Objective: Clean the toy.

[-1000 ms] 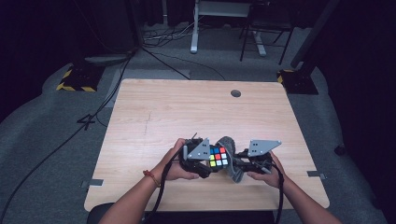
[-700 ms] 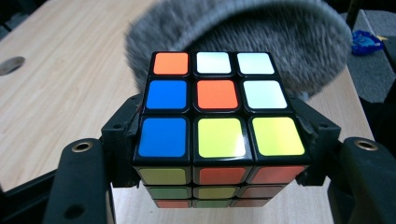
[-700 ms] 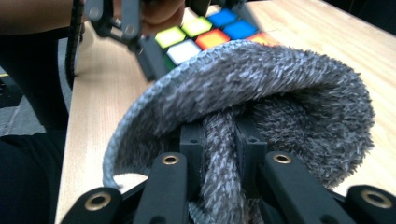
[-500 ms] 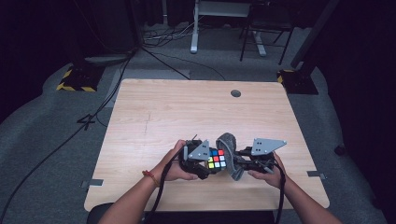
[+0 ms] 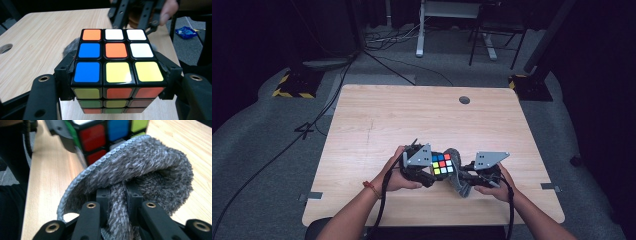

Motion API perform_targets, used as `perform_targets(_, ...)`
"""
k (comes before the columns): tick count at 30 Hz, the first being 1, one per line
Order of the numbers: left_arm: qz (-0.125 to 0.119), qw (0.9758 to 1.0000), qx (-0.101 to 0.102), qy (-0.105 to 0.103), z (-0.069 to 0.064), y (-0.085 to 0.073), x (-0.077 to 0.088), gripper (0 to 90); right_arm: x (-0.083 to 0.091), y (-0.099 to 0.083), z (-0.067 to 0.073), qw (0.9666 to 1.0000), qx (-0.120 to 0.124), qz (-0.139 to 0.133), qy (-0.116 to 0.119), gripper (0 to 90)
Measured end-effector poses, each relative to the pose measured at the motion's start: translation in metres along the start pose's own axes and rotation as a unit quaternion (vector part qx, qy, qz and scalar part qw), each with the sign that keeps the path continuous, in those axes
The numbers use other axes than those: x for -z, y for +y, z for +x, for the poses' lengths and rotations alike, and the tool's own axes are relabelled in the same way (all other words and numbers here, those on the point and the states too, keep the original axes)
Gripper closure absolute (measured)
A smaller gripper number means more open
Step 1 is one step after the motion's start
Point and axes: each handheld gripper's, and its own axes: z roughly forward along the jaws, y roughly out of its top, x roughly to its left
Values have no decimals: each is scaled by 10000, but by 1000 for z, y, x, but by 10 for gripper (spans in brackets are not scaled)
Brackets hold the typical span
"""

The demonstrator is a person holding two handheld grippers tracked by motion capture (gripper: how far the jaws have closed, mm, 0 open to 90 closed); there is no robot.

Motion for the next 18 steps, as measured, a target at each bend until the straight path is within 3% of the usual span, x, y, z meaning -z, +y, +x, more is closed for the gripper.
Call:
perform_targets(2,6,10000,32,0,1,-1,1,334,2,1,1,9999,21,-99,40,774)
perform_targets(7,305,9995,-64,17,1,-4,-7,332,9,4,4,9993,92,-358,11,774)
perform_targets(18,524,9986,-100,-18,-1,-5,-14,328,16,12,10,9974,70,-720,30,776)
